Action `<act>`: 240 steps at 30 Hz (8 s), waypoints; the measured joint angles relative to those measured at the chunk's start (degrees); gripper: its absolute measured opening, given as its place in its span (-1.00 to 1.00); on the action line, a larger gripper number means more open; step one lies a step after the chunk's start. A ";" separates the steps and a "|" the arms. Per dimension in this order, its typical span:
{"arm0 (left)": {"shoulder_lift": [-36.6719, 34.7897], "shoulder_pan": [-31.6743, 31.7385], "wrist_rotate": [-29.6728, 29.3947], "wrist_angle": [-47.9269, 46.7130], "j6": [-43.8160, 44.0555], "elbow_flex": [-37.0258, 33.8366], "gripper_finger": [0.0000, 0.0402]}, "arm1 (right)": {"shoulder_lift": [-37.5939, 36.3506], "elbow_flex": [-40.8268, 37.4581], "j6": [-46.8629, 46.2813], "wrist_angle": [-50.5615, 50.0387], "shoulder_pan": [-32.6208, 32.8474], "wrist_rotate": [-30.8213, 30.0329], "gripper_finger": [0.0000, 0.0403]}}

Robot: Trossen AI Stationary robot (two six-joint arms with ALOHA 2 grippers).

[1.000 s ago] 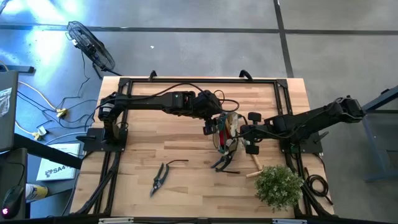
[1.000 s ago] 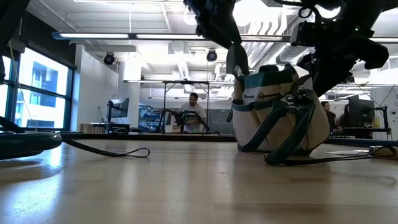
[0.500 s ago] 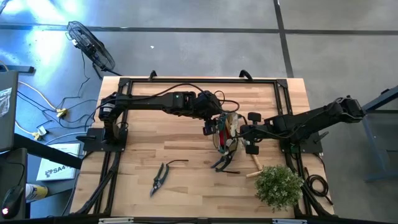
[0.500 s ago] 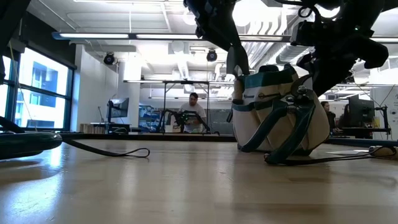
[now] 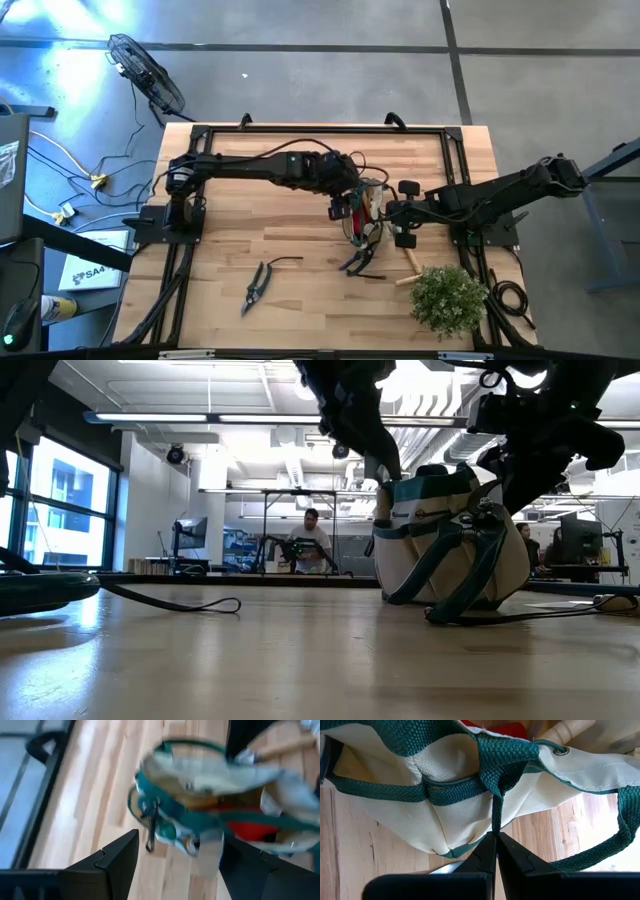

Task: Pick & Place Garden tools in Gardening bag
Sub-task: Put the bottom left brown trowel into the light brown gardening bag, then put the top green shear scissors into the light brown gardening bag

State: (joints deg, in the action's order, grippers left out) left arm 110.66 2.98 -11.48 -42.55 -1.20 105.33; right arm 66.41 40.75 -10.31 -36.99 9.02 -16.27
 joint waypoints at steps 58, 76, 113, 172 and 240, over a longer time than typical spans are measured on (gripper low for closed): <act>4.14 0.04 4.73 -2.87 -3.99 0.03 -0.98 | 0.00 0.00 -0.17 0.37 -0.02 0.25 -0.98; 6.02 -0.01 4.08 -2.42 -3.47 0.10 -0.99 | 0.00 0.02 -0.15 0.42 -0.01 0.38 -0.98; 6.07 -1.90 4.24 -28.20 2.53 21.93 0.40 | 0.00 0.02 0.02 0.41 -0.02 1.42 -0.98; 6.96 -16.35 6.95 15.39 37.61 -13.41 0.40 | 0.00 0.00 0.92 3.02 -0.02 4.46 -0.98; 10.90 -13.11 15.22 20.58 33.71 -13.41 -0.25 | -0.02 0.02 1.03 3.43 -0.01 4.76 -0.98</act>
State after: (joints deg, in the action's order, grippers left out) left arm 121.56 -10.12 3.75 -21.97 32.51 91.92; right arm 66.39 40.77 -9.27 -33.56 9.01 -11.51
